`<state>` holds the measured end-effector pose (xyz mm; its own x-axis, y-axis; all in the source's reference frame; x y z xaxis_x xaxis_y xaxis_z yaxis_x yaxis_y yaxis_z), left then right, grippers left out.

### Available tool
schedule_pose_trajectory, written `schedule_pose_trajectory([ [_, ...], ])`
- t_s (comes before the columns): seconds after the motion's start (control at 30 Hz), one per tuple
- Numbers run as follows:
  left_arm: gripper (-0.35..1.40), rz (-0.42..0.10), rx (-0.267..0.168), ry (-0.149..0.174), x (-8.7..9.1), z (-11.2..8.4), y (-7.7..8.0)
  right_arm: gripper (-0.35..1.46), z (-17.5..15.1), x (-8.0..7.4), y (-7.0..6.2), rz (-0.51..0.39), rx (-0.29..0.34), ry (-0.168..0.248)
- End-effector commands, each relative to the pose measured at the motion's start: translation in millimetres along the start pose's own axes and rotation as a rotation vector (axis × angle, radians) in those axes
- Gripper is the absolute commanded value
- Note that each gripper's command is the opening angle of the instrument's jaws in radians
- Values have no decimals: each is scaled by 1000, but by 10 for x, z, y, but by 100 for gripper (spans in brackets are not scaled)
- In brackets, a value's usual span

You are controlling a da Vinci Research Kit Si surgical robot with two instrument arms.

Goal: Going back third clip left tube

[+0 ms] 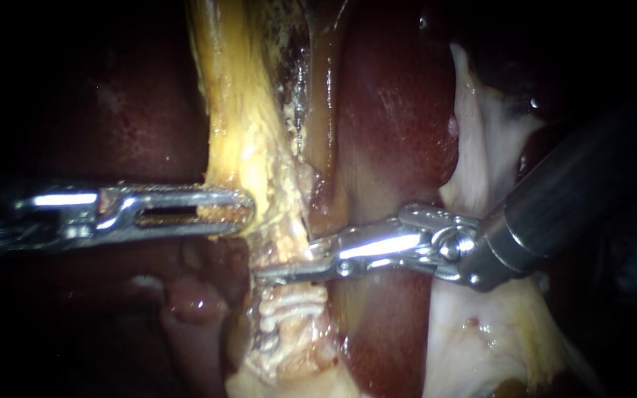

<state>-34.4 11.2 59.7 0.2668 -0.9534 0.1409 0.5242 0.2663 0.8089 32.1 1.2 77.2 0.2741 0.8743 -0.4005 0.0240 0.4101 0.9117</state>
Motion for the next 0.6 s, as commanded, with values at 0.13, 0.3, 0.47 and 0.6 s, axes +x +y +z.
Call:
schedule_pose_trajectory([
  [0.13, -35, 0, 1, 0, 0, -1, 0, -4, 0, 0, 2, -7, 10, -6],
  [0.3, -35, 0, 3, -2, 0, -1, 0, 55, -2, 1, 8, -89, -5, -6],
  [0.47, -35, 0, 3, -2, 0, -1, 0, 60, -8, -2, 7, -190, -2, -10],
  [0.6, -35, 0, 3, -1, 0, -2, 1, 60, -18, -4, 0, -260, 16, -13],
])
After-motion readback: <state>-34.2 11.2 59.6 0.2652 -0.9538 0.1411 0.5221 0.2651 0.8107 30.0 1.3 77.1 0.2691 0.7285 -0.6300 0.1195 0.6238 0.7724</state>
